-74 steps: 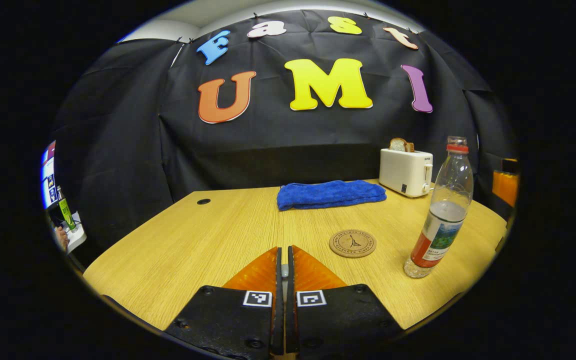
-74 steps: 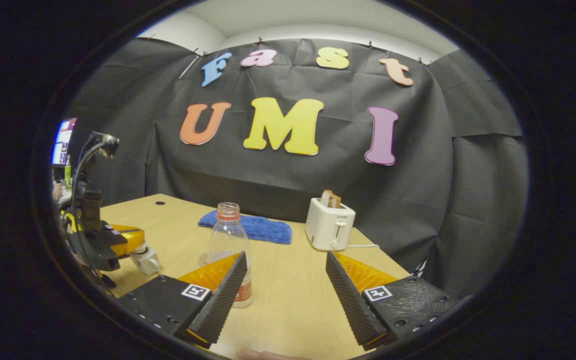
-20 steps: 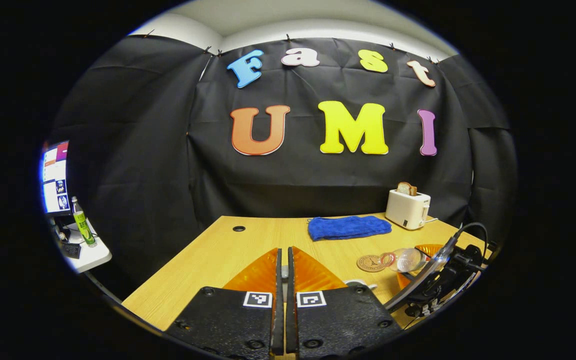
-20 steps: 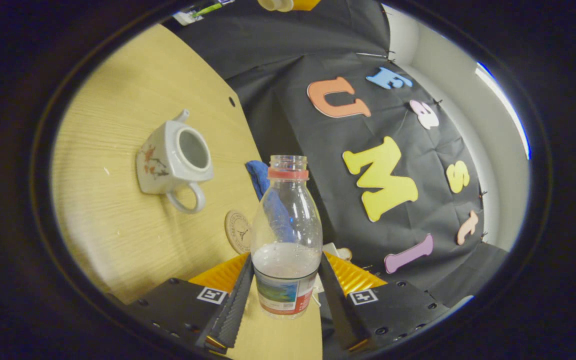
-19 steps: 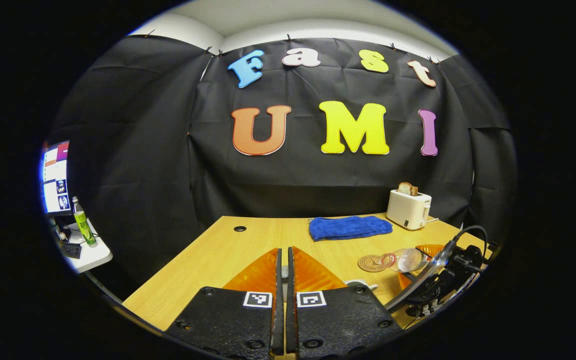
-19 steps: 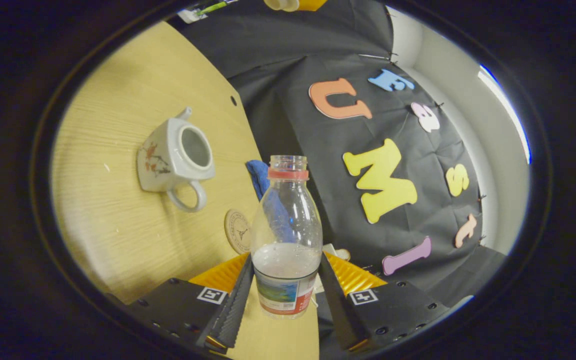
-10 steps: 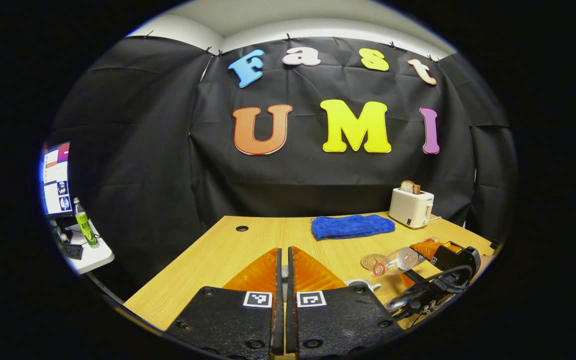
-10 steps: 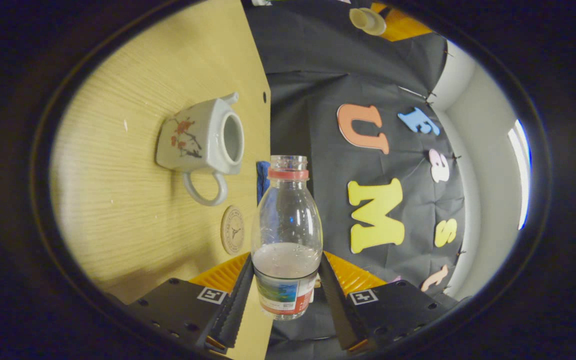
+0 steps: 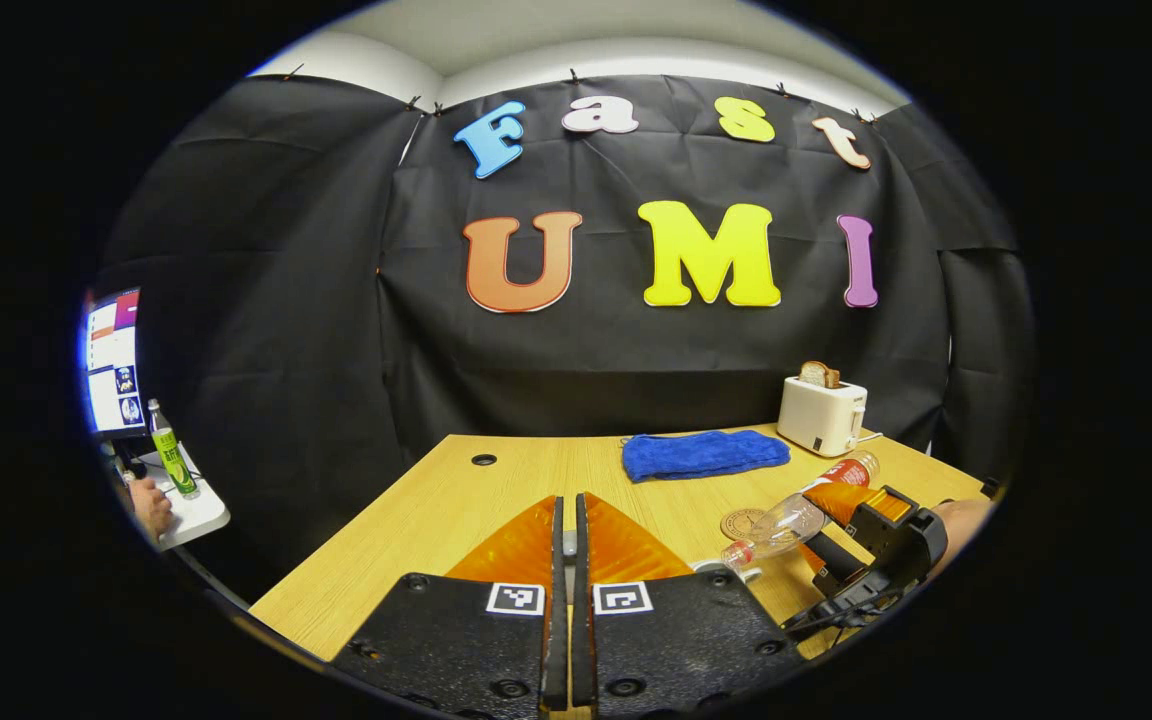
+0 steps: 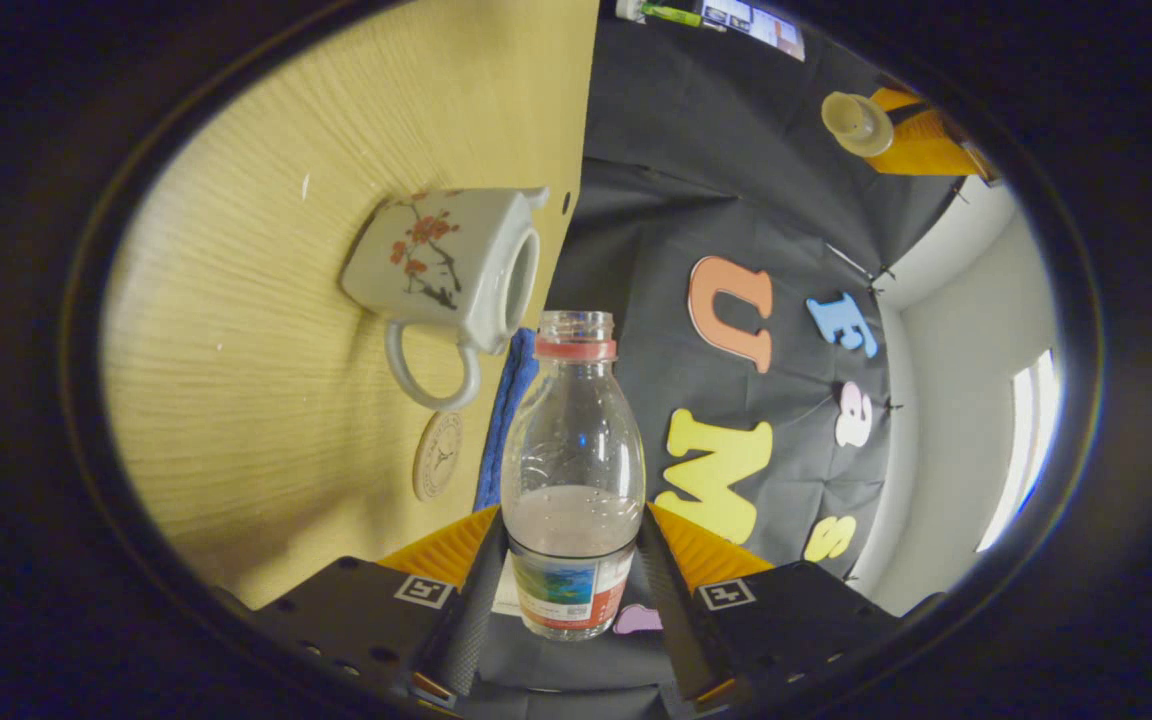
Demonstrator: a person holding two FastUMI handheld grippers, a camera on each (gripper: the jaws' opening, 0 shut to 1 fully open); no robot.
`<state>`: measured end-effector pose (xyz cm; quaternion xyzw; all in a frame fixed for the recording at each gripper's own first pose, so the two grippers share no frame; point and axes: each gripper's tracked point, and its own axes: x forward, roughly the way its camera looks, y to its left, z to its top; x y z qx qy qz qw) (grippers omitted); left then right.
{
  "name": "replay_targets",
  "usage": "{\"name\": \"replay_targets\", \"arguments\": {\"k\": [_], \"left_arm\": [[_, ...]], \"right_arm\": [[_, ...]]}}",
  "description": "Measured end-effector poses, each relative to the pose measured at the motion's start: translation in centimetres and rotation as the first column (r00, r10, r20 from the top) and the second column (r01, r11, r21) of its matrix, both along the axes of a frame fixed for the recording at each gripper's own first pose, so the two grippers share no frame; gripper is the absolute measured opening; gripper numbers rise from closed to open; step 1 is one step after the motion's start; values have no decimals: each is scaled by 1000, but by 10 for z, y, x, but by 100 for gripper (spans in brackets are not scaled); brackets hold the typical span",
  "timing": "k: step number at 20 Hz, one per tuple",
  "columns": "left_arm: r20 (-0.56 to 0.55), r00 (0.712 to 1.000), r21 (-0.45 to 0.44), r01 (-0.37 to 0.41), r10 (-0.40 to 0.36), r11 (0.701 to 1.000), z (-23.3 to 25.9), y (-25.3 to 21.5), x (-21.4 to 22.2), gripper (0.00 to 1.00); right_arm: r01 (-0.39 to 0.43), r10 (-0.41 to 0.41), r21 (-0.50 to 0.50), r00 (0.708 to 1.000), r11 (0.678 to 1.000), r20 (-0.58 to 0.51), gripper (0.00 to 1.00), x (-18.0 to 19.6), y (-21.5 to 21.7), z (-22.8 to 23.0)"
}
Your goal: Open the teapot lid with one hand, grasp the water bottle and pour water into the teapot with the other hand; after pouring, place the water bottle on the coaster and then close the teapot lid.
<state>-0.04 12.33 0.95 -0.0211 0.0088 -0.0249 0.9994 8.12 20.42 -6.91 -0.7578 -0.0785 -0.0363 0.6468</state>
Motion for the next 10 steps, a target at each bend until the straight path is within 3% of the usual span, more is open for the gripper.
{"name": "replay_targets", "arguments": {"k": [10], "left_arm": [[-1, 1000, 12, -5, 5, 1000, 1, 0, 0, 4]], "right_arm": [[19, -8, -130, 997, 991, 77, 72, -7, -3, 16]]}}
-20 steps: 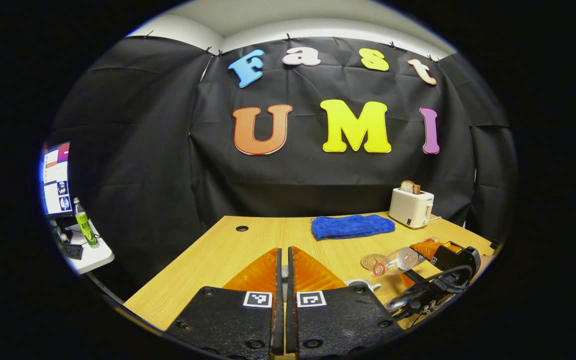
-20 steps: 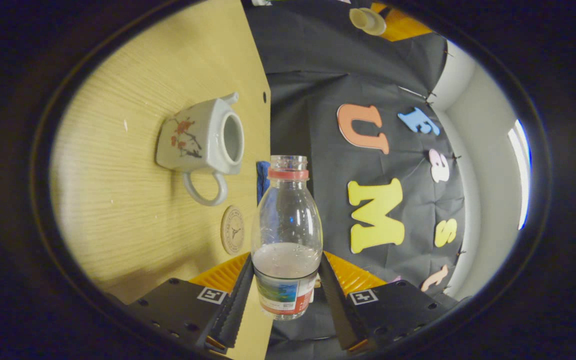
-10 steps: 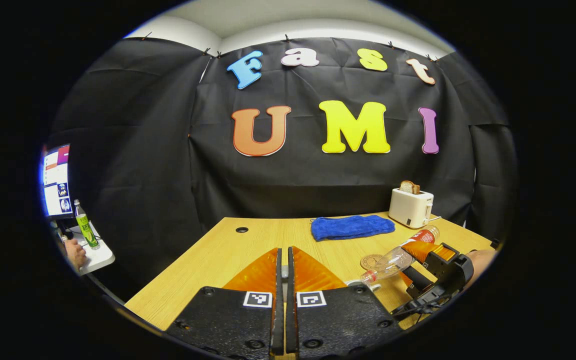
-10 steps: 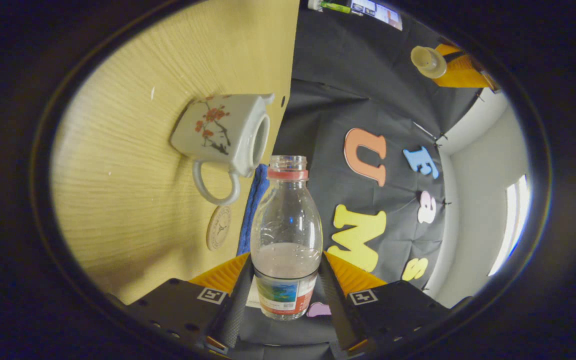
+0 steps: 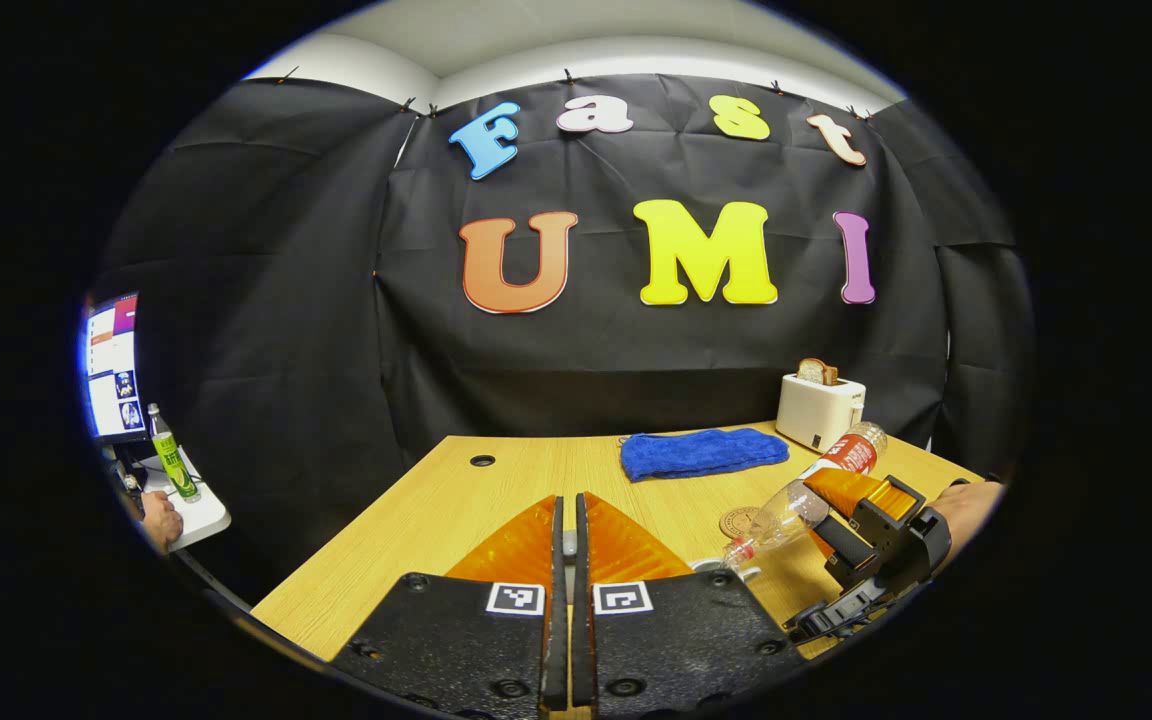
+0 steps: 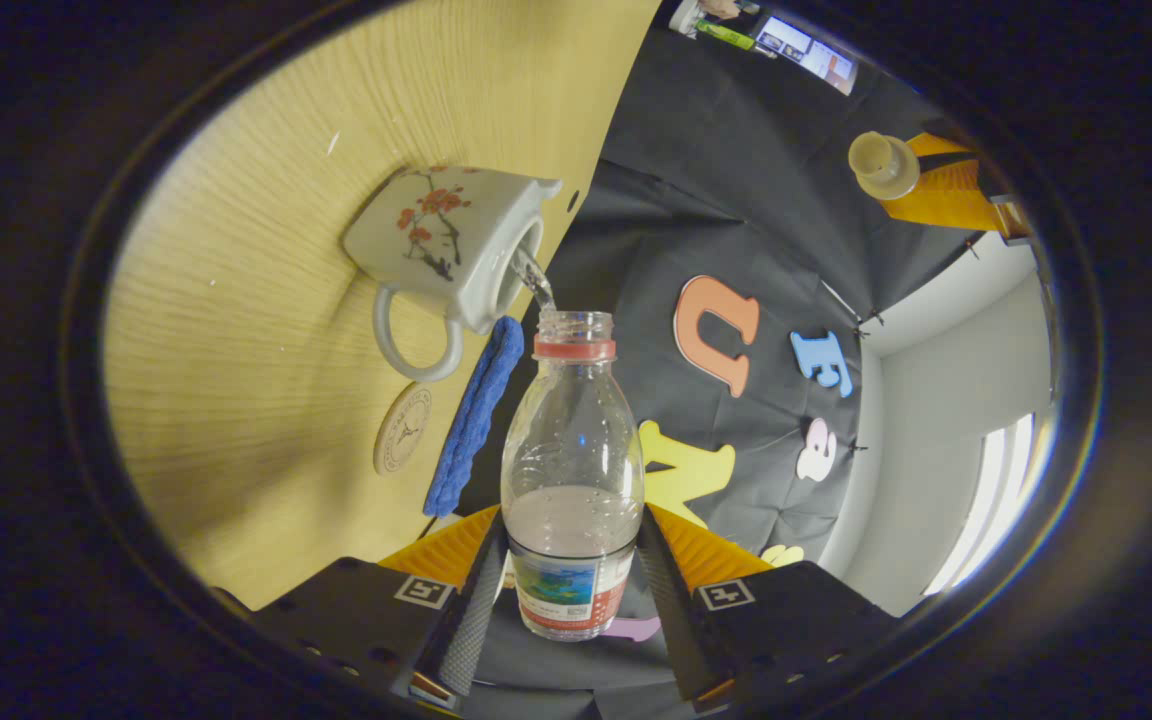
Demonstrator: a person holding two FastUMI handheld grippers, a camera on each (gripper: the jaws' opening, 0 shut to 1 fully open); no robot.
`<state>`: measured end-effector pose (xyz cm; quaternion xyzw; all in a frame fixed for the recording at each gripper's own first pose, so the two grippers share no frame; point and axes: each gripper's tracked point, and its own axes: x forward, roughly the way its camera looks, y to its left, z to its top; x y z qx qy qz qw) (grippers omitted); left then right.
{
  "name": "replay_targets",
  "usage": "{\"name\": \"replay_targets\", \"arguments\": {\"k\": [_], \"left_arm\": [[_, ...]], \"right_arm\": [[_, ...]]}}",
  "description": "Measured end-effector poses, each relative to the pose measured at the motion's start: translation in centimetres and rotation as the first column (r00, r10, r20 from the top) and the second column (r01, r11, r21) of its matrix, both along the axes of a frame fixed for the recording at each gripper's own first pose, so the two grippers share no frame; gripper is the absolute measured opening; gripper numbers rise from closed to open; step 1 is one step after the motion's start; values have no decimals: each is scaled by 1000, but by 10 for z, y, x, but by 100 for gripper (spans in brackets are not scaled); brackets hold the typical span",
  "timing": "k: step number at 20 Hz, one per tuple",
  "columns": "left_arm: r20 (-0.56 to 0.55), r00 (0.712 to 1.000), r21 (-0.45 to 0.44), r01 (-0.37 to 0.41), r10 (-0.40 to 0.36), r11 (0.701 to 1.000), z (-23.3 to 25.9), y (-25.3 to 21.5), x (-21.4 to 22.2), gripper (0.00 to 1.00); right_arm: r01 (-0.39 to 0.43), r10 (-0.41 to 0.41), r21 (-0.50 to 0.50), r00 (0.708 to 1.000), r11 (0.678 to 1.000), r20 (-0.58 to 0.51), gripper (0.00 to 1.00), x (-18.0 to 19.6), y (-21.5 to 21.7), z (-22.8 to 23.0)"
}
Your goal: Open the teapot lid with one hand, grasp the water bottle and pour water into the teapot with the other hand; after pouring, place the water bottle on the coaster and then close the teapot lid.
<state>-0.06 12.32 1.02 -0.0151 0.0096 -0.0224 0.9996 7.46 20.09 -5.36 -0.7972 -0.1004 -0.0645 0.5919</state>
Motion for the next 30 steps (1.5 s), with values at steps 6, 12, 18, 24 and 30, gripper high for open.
{"name": "replay_targets", "arguments": {"k": [6, 12, 18, 24, 30], "left_arm": [[1, 1000, -2, -1, 1, 1000, -1, -2, 0, 4], [-2, 1000, -4, 3, -3, 1000, -2, -1, 1, 4], [-5, 1000, 2, 7, -7, 1000, -3, -2, 0, 4], [-4, 1000, 7, 12, -12, 1000, -2, -3, 0, 4], [-12, 1000, 11, 7, -7, 1000, -5, -1, 0, 4]], "right_arm": [[6, -6, -56, 1000, 998, 12, 75, -3, 4, 1], [0, 7, -117, 999, 993, 54, 74, -4, 6, 9], [4, 21, -198, 992, 980, 121, 73, -9, 12, 29], [11, 27, -238, 988, 971, 155, 75, -11, 9, 42], [2, 38, -231, 985, 973, 169, 74, -14, 10, 48]]}}
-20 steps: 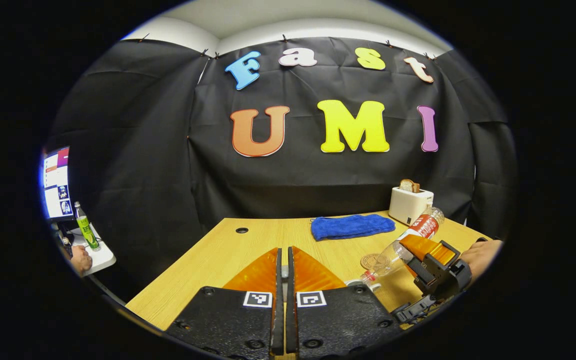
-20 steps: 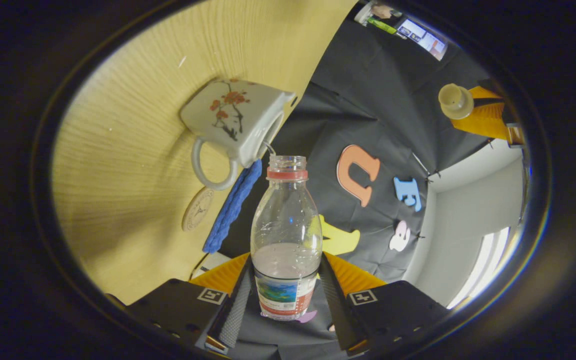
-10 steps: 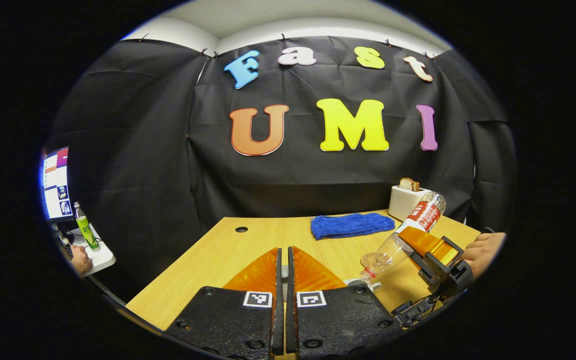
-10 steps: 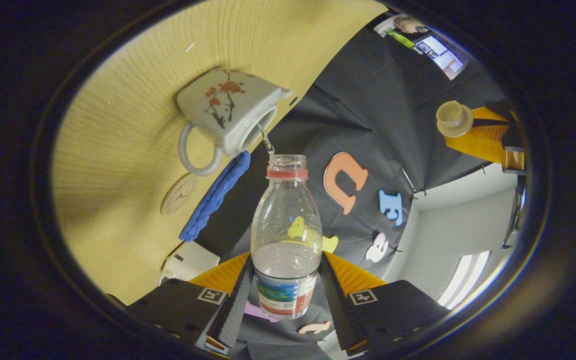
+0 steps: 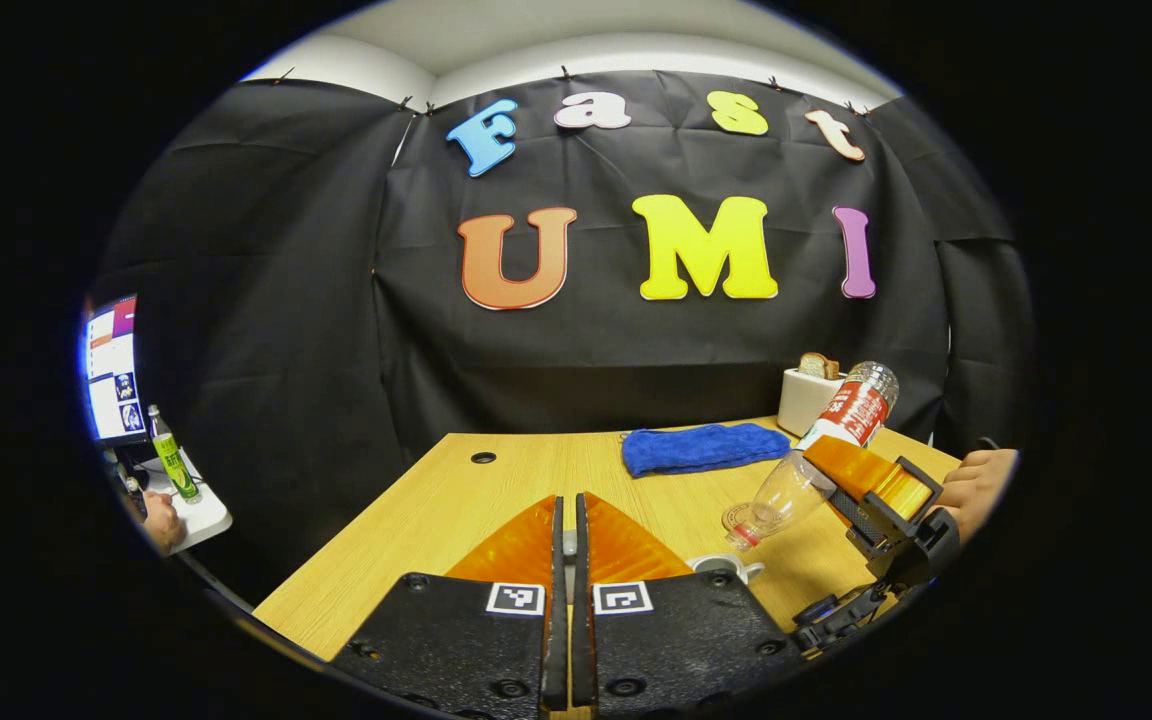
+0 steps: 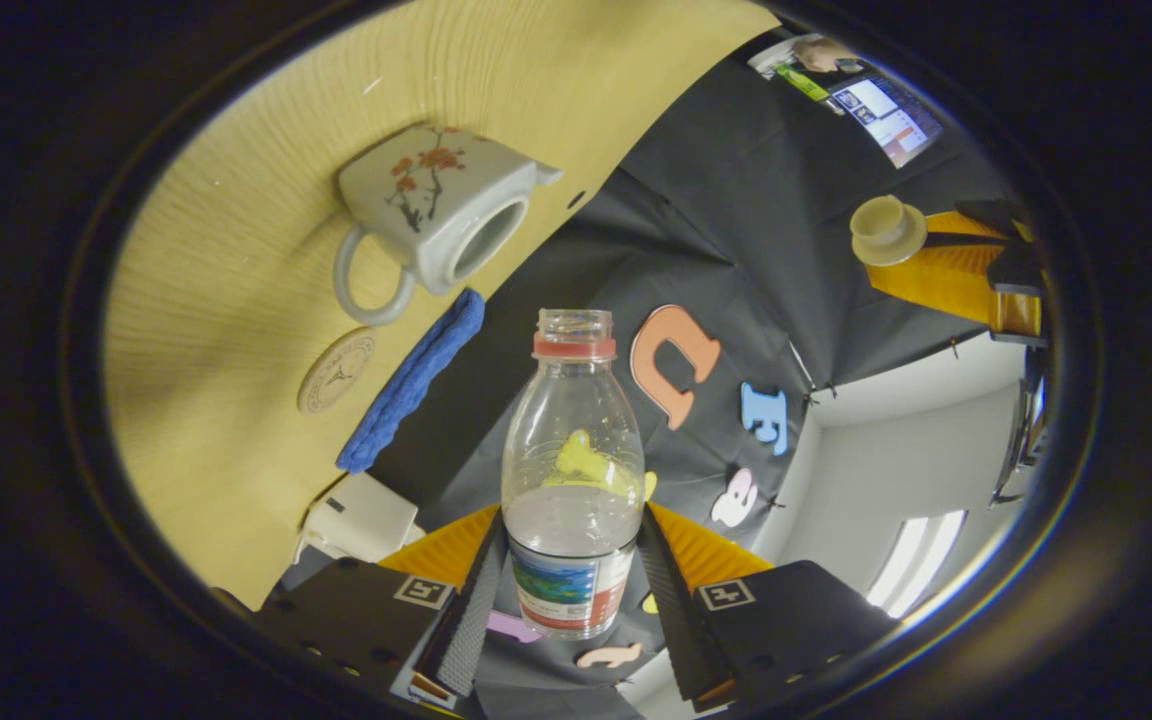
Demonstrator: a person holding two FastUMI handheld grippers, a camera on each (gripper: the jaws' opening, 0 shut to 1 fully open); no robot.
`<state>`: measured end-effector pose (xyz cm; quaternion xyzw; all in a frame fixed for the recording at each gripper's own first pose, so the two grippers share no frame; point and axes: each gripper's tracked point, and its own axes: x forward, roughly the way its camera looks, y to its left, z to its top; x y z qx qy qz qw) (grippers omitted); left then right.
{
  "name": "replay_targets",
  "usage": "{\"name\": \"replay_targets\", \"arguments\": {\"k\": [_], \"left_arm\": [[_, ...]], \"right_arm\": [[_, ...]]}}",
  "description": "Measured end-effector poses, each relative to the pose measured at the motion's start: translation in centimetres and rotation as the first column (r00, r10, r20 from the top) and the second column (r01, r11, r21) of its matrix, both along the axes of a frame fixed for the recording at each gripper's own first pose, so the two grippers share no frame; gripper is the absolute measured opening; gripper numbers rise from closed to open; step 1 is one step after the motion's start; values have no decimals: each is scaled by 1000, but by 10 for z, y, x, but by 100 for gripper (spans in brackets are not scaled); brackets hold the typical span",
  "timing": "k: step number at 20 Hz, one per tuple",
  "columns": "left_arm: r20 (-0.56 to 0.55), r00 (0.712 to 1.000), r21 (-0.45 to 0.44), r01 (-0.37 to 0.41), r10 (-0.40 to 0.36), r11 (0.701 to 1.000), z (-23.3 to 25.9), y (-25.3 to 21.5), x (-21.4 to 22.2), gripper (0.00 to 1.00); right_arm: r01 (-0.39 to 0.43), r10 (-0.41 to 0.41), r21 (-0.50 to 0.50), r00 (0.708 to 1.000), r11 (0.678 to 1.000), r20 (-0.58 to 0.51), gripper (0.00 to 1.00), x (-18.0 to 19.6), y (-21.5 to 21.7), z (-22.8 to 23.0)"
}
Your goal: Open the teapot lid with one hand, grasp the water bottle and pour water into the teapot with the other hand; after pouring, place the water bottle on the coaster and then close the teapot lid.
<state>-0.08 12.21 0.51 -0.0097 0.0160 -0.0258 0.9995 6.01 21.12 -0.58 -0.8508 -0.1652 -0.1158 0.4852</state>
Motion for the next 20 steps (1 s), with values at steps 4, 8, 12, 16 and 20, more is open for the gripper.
{"name": "replay_targets", "arguments": {"k": [4, 8, 12, 16, 20], "left_arm": [[-1, 1000, 6, -2, 2, 1000, -1, 0, 2, 4], [-23, 999, 6, -29, 29, 1000, -9, 9, 9, 4], [-53, 997, -11, -51, 50, 999, -18, 16, 14, 4], [-41, 999, -19, -37, 36, 999, -14, 12, 12, 10], [-41, 999, -12, -22, 22, 1000, -14, 5, 13, 4]], "right_arm": [[-37, 38, 42, 999, 998, -19, 74, 1, 3, -3], [-46, 87, 273, 986, 961, -140, 76, 11, -13, -24], [-13, 127, 499, 973, 866, -195, 75, 17, -37, -29], [16, 188, 726, 962, 687, -200, 75, 24, -58, -13], [67, 316, 934, 931, 350, -185, 75, 37, -65, 8]]}}
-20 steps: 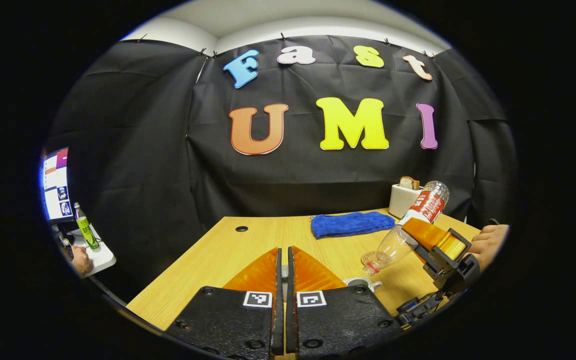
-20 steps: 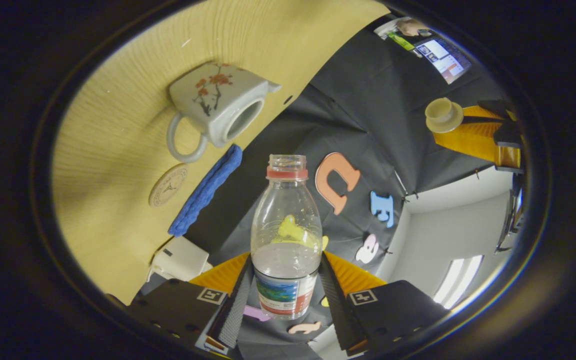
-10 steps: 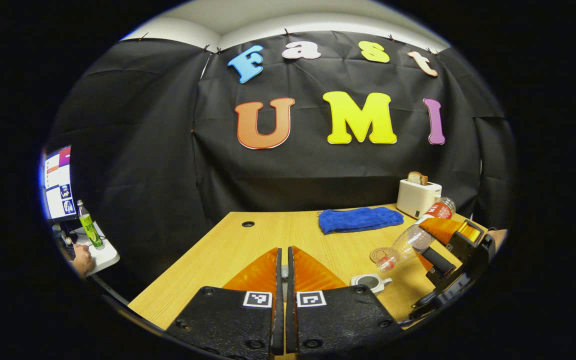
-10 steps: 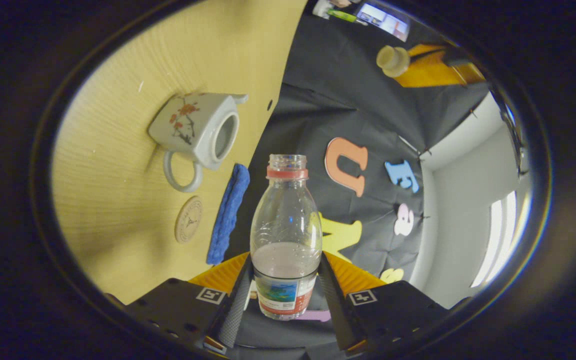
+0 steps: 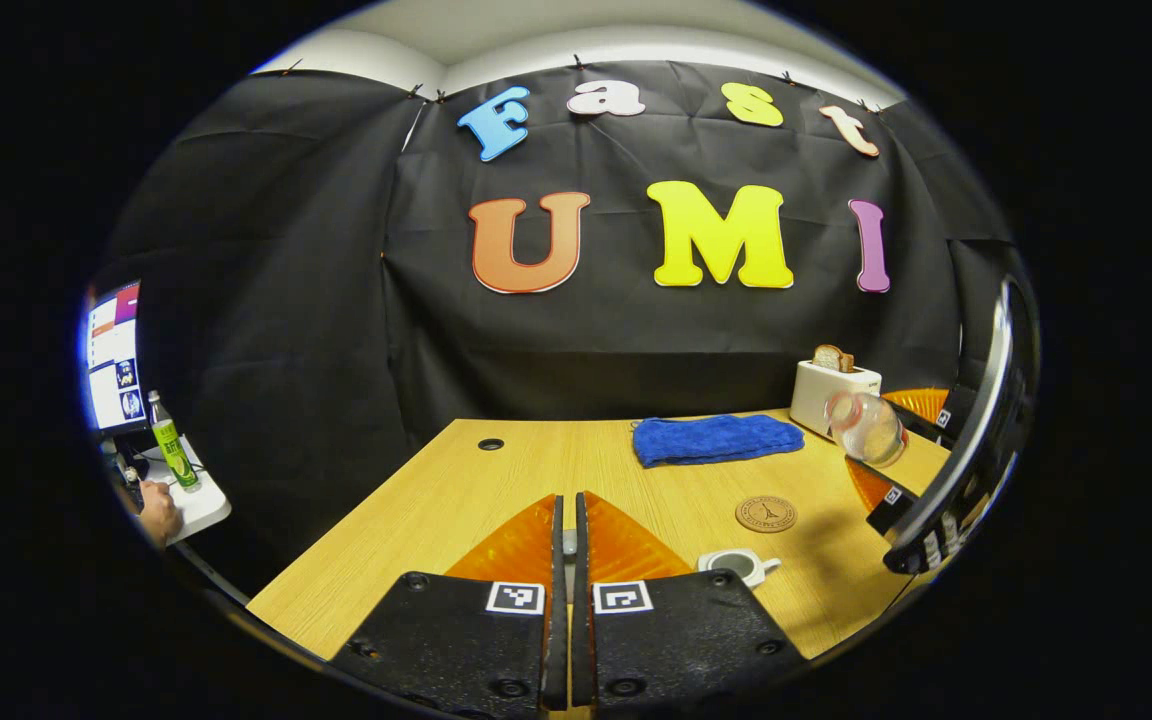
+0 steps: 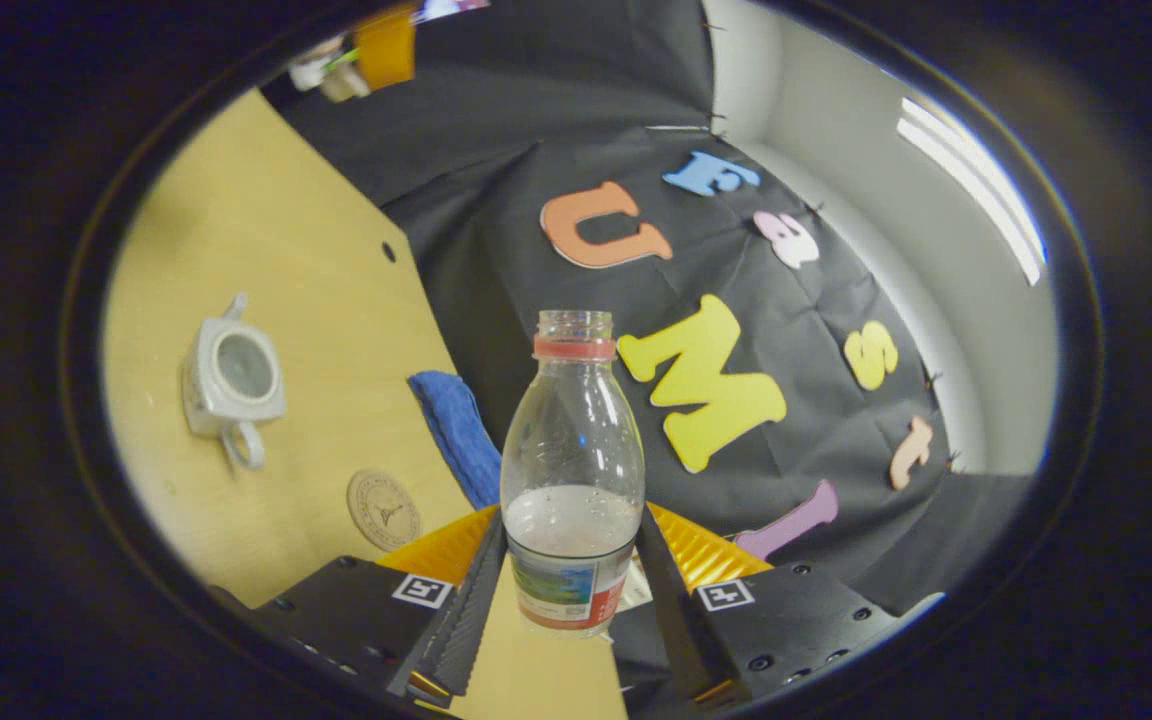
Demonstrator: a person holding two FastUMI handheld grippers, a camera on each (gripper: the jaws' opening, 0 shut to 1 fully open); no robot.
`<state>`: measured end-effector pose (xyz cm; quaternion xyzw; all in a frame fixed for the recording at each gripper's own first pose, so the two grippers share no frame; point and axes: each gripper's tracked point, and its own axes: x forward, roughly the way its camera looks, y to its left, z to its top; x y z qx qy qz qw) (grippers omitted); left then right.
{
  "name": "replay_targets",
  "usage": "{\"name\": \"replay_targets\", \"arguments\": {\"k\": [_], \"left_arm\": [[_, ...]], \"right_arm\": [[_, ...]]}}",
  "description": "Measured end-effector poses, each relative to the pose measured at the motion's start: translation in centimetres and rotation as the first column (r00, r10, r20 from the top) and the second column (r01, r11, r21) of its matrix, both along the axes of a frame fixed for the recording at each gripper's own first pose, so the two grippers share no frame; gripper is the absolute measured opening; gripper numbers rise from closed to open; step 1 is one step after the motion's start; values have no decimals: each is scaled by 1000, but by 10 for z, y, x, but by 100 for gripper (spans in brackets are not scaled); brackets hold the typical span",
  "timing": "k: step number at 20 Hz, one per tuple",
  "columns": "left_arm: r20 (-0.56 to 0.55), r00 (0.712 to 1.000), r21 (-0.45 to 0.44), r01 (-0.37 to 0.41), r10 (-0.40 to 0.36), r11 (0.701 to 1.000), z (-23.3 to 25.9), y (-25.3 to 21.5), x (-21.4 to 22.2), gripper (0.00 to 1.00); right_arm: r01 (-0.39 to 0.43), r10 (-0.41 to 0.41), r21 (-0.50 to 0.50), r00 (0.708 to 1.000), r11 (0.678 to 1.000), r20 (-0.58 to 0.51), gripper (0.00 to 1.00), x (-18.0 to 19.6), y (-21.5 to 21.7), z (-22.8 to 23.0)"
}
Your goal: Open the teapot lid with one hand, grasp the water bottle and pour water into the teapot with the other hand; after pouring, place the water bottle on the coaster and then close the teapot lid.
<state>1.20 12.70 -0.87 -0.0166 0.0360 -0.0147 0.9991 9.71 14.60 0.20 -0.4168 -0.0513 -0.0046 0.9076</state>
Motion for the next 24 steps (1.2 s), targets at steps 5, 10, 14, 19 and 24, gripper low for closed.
{"name": "replay_targets", "arguments": {"k": [5, 10, 14, 19, 24], "left_arm": [[6, 1000, 9, 11, -11, 1000, 1, -6, 0, 4], [-5, 1000, 0, 8, -8, 1000, -2, -4, 3, 4], [-11, 1000, -14, 10, -10, 1000, -8, -2, 9, 4], [-40, 999, -17, 7, -8, 1000, -22, -1, 19, 4], [-47, 999, -2, 11, -11, 1000, -24, -5, 19, 4]], "right_arm": [[-77, 105, 341, 992, 937, -64, 75, 23, 6, 20], [-60, 158, 593, 981, 803, -116, 75, 55, 18, -11], [11, 254, 806, 946, 592, -200, 74, 87, 32, -47], [54, 237, 822, 945, 566, -226, 75, 104, 26, -67], [42, 245, 810, 943, 585, -225, 74, 108, 32, -69]]}}
